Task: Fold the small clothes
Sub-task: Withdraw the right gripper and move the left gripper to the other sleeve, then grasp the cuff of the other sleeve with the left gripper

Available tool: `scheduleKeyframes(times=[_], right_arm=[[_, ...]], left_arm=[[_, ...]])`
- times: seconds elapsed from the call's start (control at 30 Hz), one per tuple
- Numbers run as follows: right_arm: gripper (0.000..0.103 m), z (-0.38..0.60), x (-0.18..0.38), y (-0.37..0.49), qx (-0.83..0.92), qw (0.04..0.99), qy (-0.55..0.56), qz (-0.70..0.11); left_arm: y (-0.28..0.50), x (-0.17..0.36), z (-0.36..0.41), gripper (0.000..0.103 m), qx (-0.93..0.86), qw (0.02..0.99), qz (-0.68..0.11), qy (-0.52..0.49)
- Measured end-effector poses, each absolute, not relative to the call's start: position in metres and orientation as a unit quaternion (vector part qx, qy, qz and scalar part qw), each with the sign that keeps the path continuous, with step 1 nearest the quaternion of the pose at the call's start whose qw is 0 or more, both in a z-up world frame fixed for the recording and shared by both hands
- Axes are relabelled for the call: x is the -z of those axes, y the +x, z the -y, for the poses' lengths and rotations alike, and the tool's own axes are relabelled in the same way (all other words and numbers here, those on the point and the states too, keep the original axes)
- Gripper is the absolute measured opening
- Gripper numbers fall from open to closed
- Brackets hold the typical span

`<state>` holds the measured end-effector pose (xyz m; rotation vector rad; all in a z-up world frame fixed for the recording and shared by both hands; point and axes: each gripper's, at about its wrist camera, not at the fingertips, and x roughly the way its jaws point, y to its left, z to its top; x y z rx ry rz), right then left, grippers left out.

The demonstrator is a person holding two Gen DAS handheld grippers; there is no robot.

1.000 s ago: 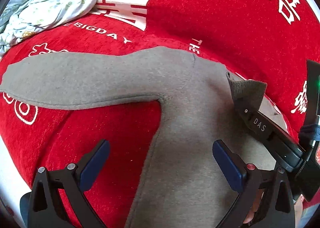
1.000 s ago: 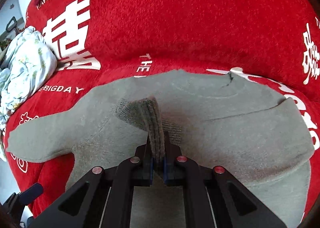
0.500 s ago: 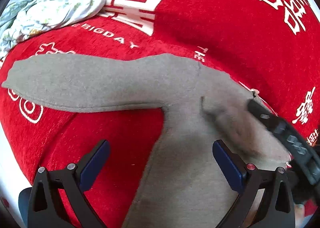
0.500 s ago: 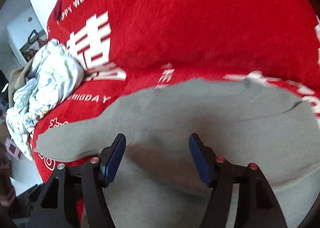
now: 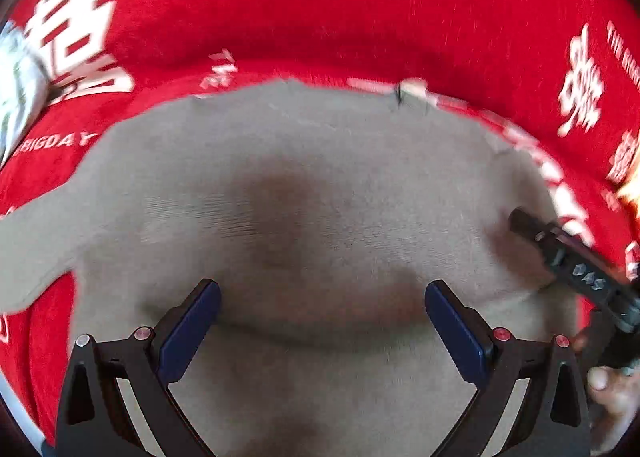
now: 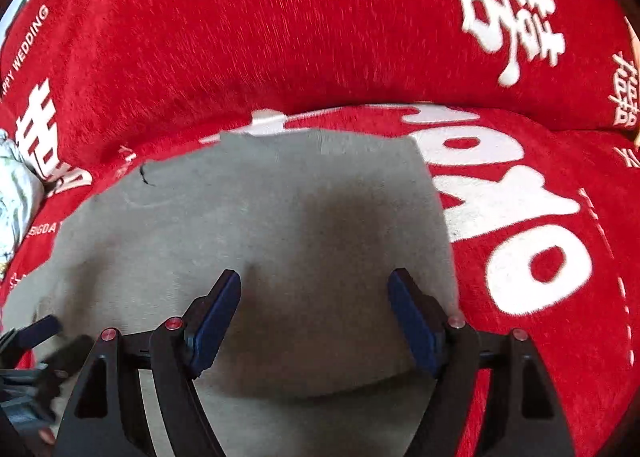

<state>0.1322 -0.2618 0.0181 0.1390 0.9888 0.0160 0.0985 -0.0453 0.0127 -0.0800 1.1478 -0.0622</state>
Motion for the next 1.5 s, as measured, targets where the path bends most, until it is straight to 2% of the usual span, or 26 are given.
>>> scheduleKeyframes(times=[0.1,0.2,0.3,0.47,0.53,0.63,0.8,1.0,1.1,1.2,1.3,1.37,1.5], right_arm=[[0.081,0.266,-0.011,0.145,0.012,0.876,0.057,-0.479],[0.081,0.263,-0.01,0.154,0.022,0.87,0.032,-0.492],[0.081,0.258,-0.023,0.13,0.004,0.881,0.02,-0.473],[0.081,0.237,-0.018,0.094,0.0,0.877,0.002,-0.481],[0.081,0.228,-0.021,0.079,0.014,0.885,-0.028,-0.465],[0.082,0.226,-0.033,0.058,0.021,0.896,0.0,-0.443],[0.084,0.199,-0.017,0.051,-0.01,0.884,-0.013,-0.468],[0.088,0.194,-0.016,0.048,0.003,0.89,-0.028,-0.455],[0.093,0.195,-0.015,0.049,0.013,0.889,-0.026,-0.457],[0.093,0.192,-0.014,0.05,0.019,0.889,-0.035,-0.455],[0.093,0.19,-0.013,0.05,0.021,0.89,-0.039,-0.454],[0.093,0.19,-0.013,0.05,0.022,0.89,-0.04,-0.454],[0.093,0.19,-0.012,0.048,0.022,0.89,-0.041,-0.453]], left_arm=[[0.112,-0.006,0.051,0.102,0.007,0.852,-0.524,-0.001],[0.119,-0.008,0.043,0.102,-0.002,0.849,-0.529,-0.015],[0.104,-0.018,0.038,0.102,0.008,0.854,-0.518,-0.035],[0.079,-0.009,0.048,0.102,0.002,0.865,-0.502,0.017],[0.069,-0.015,0.045,0.102,0.006,0.866,-0.5,0.005],[0.047,-0.03,0.026,0.102,0.009,0.878,-0.479,-0.014],[0.022,-0.029,-0.054,0.102,-0.053,0.872,-0.48,-0.08],[-0.014,-0.024,-0.213,0.102,-0.206,0.839,-0.454,-0.217],[-0.039,-0.021,-0.283,0.102,-0.299,0.812,-0.427,-0.262],[-0.05,-0.007,-0.34,0.102,-0.37,0.775,-0.421,-0.291],[-0.045,0.018,-0.378,0.103,-0.375,0.75,-0.44,-0.323],[-0.039,0.014,-0.388,0.103,-0.393,0.753,-0.419,-0.321],[-0.013,0.014,-0.394,0.103,-0.408,0.746,-0.429,-0.305]])
